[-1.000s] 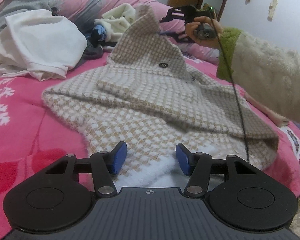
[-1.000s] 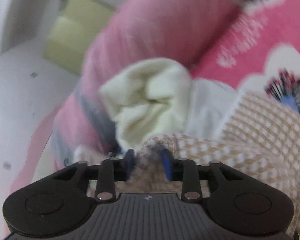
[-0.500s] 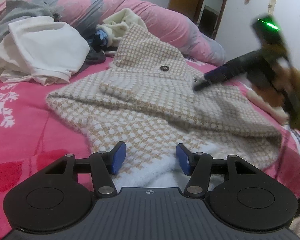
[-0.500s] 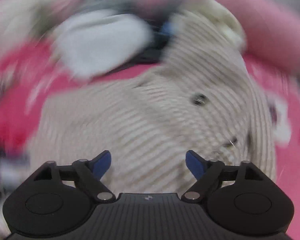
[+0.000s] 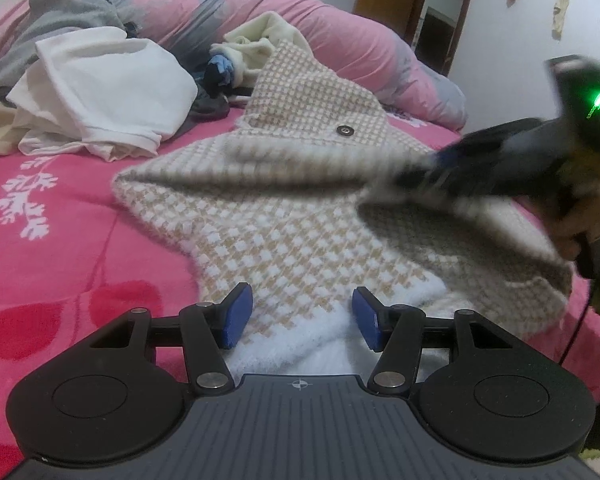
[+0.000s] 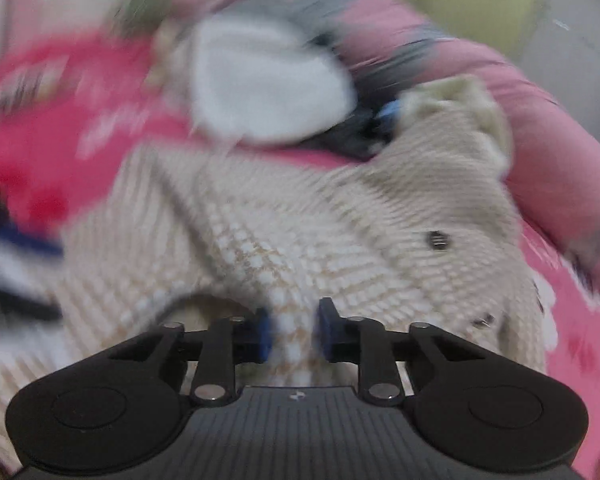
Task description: Fold clothes
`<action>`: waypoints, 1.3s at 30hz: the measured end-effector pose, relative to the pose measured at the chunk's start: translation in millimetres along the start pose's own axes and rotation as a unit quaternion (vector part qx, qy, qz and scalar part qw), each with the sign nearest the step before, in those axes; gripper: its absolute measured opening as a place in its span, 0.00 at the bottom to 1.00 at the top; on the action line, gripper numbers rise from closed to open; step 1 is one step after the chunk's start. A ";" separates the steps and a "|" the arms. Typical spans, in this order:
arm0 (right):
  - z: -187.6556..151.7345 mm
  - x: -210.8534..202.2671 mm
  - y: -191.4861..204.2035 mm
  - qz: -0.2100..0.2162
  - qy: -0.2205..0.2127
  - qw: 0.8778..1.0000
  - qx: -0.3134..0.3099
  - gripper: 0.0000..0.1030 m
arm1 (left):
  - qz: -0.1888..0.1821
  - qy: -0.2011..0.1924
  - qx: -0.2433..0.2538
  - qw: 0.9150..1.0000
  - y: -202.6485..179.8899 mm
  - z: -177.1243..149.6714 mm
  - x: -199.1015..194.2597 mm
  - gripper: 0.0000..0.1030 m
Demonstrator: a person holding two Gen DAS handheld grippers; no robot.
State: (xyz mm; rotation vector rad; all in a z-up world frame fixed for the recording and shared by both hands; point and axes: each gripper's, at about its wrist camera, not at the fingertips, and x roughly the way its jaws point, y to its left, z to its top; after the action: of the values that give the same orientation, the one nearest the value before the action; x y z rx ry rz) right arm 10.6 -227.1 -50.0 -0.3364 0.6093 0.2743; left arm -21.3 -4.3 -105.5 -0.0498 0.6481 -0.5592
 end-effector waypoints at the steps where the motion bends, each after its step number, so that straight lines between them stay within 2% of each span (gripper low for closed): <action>1: -3.5 -14.6 -18.5 -0.021 -0.018 0.999 0.047 0.10 | 0.002 0.001 0.001 1.000 -0.4 -0.7 -0.9 0.55; 2: -8.6 -29.8 -39.8 -0.043 -0.034 0.994 0.099 0.09 | 0.003 0.000 0.002 1.000 -0.6 -1.2 -1.9 0.55; 4: -18.7 -60.0 -82.4 -0.085 -0.066 0.973 0.203 0.09 | 0.005 -0.001 0.003 1.000 -0.9 -2.3 -3.7 0.55; 6: -47.1 -100.5 -118.7 -0.128 -0.105 0.941 0.296 0.09 | 0.005 0.000 0.000 1.000 -1.4 -1.1 -4.7 0.55; 7: -63.2 -121.8 -136.2 -0.150 -0.124 0.920 0.341 0.09 | 0.006 0.000 -0.001 1.000 -1.4 -0.5 -5.3 0.55; 9: -97.6 -162.1 -166.0 -0.189 -0.158 0.871 0.426 0.09 | 0.007 0.001 -0.002 1.000 -2.0 -0.1 -6.1 0.54; 10: -122.2 -180.2 -173.8 -0.207 -0.170 0.839 0.472 0.09 | 0.008 0.000 -0.001 1.000 -2.3 -0.3 -6.4 0.54; 12: -176.8 -214.1 -185.3 -0.240 -0.189 0.766 0.565 0.11 | 0.009 0.000 0.002 1.000 -3.2 -1.2 -7.5 0.55; 15: -268.3 -239.6 -190.5 -0.257 -0.145 0.655 0.696 0.26 | 0.011 -0.002 0.003 1.000 -3.5 -2.4 -7.6 0.55; 16: -296.4 -243.7 -187.0 -0.254 -0.125 0.618 0.734 0.38 | 0.011 -0.001 0.003 1.000 -3.5 -2.1 -7.3 0.55; 17: -320.2 -247.8 -180.6 -0.247 -0.112 0.589 0.761 0.41 | 0.012 0.000 0.004 1.000 -3.6 -1.8 -7.1 0.55; 18: -341.9 -252.0 -173.3 -0.239 -0.101 0.565 0.783 0.41 | 0.013 0.001 0.004 1.000 -4.4 -1.4 -7.2 0.55; 19: -355.3 -255.9 -166.0 -0.236 -0.096 0.550 0.796 0.42 | 0.014 0.003 0.004 1.000 -4.6 -0.4 -7.0 0.55; 21: -368.9 -273.8 -154.1 -0.248 -0.108 0.534 0.801 0.43 | 0.016 0.007 0.004 1.000 -5.1 1.4 -7.0 0.55; 23: -364.0 -294.3 -145.1 -0.266 -0.146 0.538 0.786 0.43 | 0.018 0.010 0.005 1.000 -6.1 2.5 -7.2 0.55; 24: -353.8 -303.0 -142.5 -0.272 -0.166 0.553 0.770 0.43 | 0.020 0.011 0.007 1.000 -6.9 2.9 -7.2 0.55; 26: -324.9 -306.1 -146.0 -0.253 -0.193 0.603 0.731 0.47 | 0.024 0.011 0.006 1.000 -8.4 3.0 -6.8 0.56; 27: -307.5 -301.6 -148.6 -0.227 -0.200 0.633 0.712 0.50 | 0.027 0.011 0.005 1.000 -9.1 3.0 -6.7 0.56; 29: -267.9 -272.3 -157.1 -0.137 -0.186 0.702 0.674 0.60 | 0.031 0.011 0.000 0.999 -10.4 3.2 -6.3 0.57; 30: -249.4 -254.6 -161.2 -0.094 -0.174 0.728 0.656 0.63 | 0.033 0.010 -0.005 0.999 -11.0 3.4 -6.2 0.57; 32: -215.5 -207.5 -166.0 -0.018 -0.138 0.766 0.628 0.70 | 0.035 0.010 -0.017 0.999 -13.1 5.0 -7.0 0.57; 34: -189.8 -158.6 -169.5 0.023 -0.090 0.785 0.612 0.71 | 0.036 0.009 -0.030 0.999 -15.2 7.5 -8.0 0.57; 35: -180.5 -136.4 -171.7 0.028 -0.067 0.793 0.605 0.71 | 0.034 0.005 -0.034 0.999 -17.0 9.4 -9.2 0.57; 38: -165.2 -83.3 -175.2 -0.009 -0.002 0.806 0.592 0.71 | 0.030 -0.013 -0.027 0.999 -26.1 14.2 -14.9 0.58; 39: -163.1 -68.9 -177.5 -0.016 0.007 0.809 0.588 0.71 | 0.029 -0.019 -0.020 0.999 -29.4 15.0 -15.2 0.60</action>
State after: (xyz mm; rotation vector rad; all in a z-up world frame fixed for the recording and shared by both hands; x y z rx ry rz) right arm -65.1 -462.0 -94.1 0.8612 0.6814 -0.1752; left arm -36.6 -23.6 -78.7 -0.0788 0.6224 -0.4891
